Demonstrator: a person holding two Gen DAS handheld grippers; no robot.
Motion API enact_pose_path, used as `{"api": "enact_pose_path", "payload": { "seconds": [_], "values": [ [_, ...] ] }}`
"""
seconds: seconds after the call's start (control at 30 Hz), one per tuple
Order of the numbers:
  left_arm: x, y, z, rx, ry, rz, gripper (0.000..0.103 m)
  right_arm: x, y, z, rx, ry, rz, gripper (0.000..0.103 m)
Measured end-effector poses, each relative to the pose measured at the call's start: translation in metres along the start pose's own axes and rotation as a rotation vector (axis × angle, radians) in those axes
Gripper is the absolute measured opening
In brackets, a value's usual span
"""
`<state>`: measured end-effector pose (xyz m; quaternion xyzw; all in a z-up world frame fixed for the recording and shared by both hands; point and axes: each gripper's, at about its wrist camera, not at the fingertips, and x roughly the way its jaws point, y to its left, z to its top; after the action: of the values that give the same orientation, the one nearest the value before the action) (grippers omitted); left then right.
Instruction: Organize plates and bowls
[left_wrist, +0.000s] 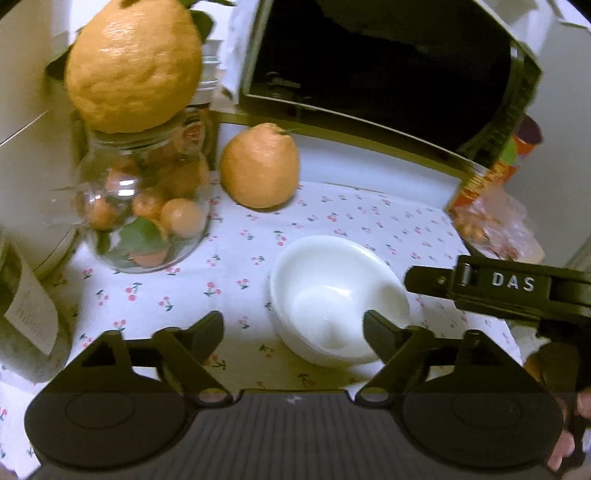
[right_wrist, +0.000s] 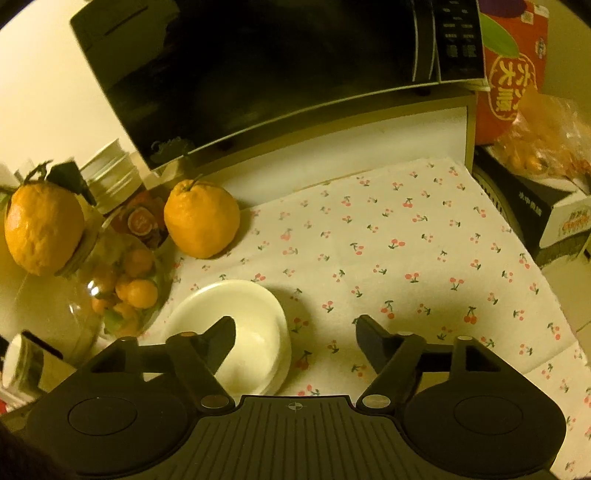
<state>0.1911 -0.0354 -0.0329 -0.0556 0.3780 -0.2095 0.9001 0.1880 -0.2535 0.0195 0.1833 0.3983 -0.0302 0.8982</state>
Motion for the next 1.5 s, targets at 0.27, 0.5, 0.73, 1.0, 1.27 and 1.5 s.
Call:
{"api": "enact_pose_path", "payload": {
  "seconds": [0.27, 0.5, 0.73, 1.0, 1.27, 1.5],
  "values": [
    [0.008, -0.023, -0.016, 0.164, 0.006, -0.063, 0.097, 0.001, -0.017, -0.002, 0.038, 0.016, 0.082, 0.080],
    [0.022, -0.027, -0.018, 0.162, 0.019, -0.049, 0.098, 0.017, -0.029, -0.001, 0.149, 0.075, 0.139, 0.080],
    [0.030, -0.027, -0.017, 0.151, 0.024, -0.054, 0.098, 0.030, -0.031, -0.002, 0.150, 0.100, 0.144, 0.081],
    [0.035, -0.025, -0.017, 0.149, 0.040, -0.061, 0.097, 0.042, -0.031, -0.003, 0.151, 0.123, 0.148, 0.081],
    [0.041, -0.023, -0.016, 0.156, 0.055, -0.073, 0.093, 0.052, -0.029, -0.003, 0.157, 0.138, 0.163, 0.080],
    [0.044, -0.021, -0.015, 0.151, 0.060, -0.091, 0.090, 0.058, -0.024, -0.002, 0.138, 0.134, 0.170, 0.072]
  ]
}}
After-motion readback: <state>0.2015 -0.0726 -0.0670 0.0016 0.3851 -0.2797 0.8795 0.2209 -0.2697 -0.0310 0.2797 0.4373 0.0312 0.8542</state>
